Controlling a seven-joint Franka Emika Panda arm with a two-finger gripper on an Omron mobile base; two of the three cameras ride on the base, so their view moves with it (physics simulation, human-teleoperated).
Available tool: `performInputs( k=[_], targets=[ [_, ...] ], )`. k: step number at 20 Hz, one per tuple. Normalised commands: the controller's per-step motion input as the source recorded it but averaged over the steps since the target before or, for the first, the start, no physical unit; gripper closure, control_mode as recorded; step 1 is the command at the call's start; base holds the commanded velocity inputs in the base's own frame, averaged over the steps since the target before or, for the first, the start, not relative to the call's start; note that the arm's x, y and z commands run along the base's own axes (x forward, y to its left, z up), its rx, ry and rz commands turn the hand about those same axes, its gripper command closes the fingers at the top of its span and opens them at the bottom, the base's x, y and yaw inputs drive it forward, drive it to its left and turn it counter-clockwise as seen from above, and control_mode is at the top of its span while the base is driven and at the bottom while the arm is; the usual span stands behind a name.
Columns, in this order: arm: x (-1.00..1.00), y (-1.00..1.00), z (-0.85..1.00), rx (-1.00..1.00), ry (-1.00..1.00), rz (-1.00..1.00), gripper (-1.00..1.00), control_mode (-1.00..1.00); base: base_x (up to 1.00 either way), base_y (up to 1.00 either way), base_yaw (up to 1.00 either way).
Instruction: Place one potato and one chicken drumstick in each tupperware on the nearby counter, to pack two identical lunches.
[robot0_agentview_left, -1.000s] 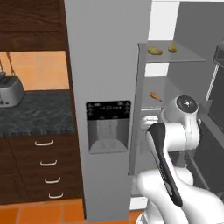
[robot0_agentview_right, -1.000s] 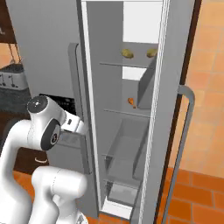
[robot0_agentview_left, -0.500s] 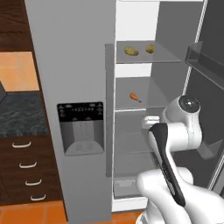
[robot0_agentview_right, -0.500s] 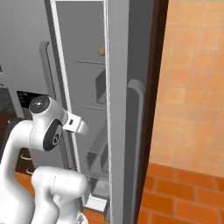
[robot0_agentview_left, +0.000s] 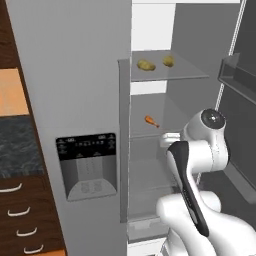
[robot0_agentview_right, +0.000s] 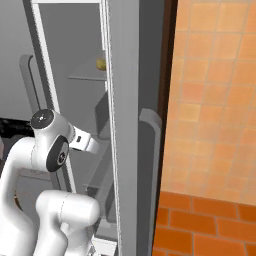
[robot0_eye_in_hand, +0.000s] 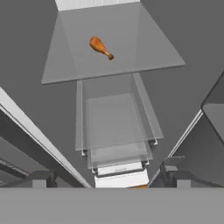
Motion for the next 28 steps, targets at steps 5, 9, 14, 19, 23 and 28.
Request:
performInputs(
  k=[5, 9, 14, 19, 23, 28],
  targets=[
    [0.14, 0.0, 0.0, 0.0, 0.0, 0.0, -1.0, -1.0, 0.31, 0.01, -0.08],
    [0.03, 0.07, 0.56, -0.02, -0.34, 0.0, -1.0, -1.0, 0.0, 0.0, 0.0],
    [0.03, 0.04, 1.0, -0.03, -0.36, 0.0, -1.0, -1.0, 0.0, 0.0, 0.0],
    [0.0, 0.0, 1.0, 0.0, -0.19, 0.0, -1.0, -1.0, 0.0, 0.0, 0.0],
    [0.01, -0.03, 0.89, 0.0, 0.0, -0.01, -1.0, -1.0, 0.0, 0.0, 0.0],
    [0.31, -0.08, 0.61, 0.0, 0.13, -0.06, -1.0, -1.0, 0.0, 0.0, 0.0]
  ],
)
